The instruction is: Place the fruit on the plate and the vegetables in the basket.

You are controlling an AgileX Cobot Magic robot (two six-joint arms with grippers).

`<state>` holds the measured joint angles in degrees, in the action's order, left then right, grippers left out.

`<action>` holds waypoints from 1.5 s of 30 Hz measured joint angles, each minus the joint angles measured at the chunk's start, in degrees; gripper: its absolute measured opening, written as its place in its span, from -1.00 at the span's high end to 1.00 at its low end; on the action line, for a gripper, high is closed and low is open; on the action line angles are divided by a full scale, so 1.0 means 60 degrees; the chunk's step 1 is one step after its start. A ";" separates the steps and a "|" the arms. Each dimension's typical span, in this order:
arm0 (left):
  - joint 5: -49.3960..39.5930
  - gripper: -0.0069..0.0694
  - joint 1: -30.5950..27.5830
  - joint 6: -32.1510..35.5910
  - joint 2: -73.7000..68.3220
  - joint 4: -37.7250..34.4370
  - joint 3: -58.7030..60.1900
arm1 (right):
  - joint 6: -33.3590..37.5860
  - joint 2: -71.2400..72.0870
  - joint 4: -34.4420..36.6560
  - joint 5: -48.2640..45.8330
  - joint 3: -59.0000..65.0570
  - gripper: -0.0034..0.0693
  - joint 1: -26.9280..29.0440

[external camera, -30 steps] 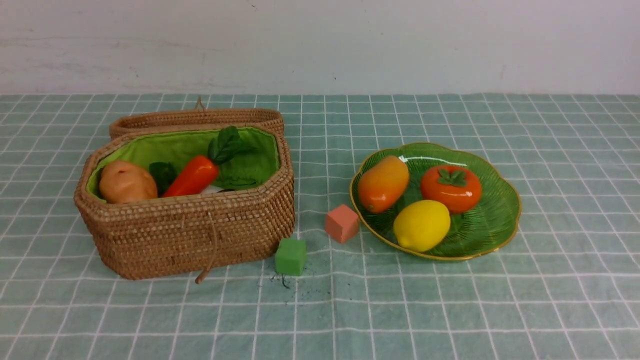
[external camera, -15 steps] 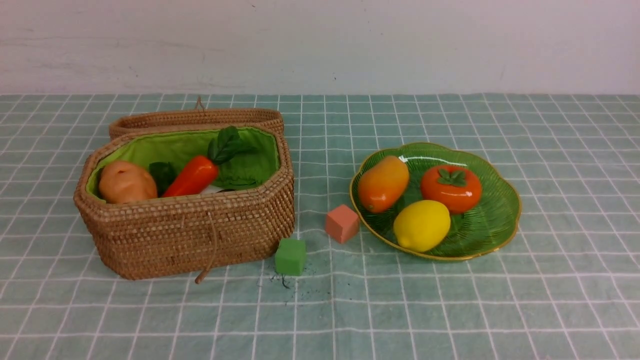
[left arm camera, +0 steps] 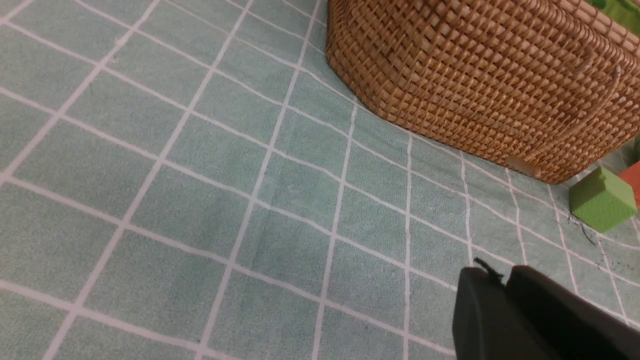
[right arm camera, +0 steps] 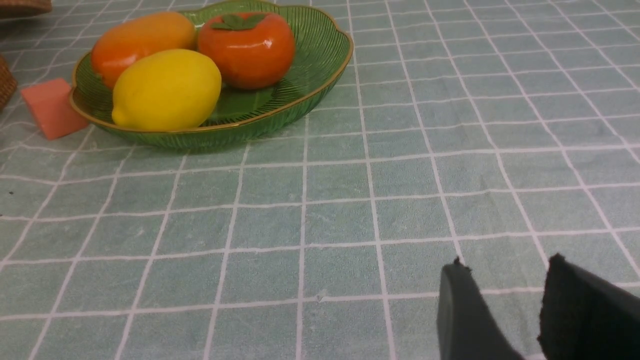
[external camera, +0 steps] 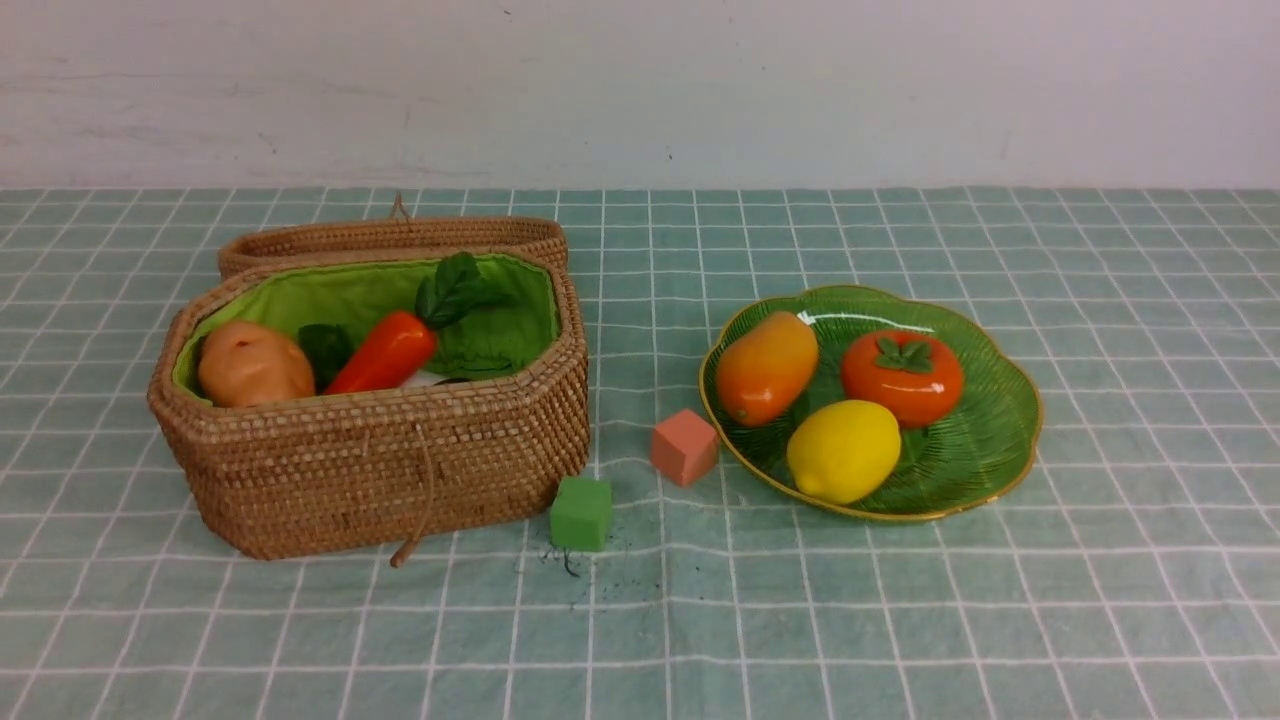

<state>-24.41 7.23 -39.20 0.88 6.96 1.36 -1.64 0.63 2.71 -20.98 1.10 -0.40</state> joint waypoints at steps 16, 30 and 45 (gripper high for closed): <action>0.0008 0.62 0.0000 0.0000 0.0000 0.0000 0.0000 | 0.0000 0.0000 0.0000 0.0000 0.0000 0.25 0.0000; 0.0008 0.58 0.0000 0.0000 0.0000 0.0000 0.0000 | 0.0000 0.0000 0.0000 0.0000 0.0000 0.25 0.0000; 0.0008 0.55 0.0000 0.0000 0.0000 0.0000 0.0000 | 0.0000 0.0000 0.0000 0.0000 0.0000 0.24 0.0000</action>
<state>-24.36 7.23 -39.20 0.88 6.96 1.36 -1.64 0.63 2.71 -20.98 1.10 -0.40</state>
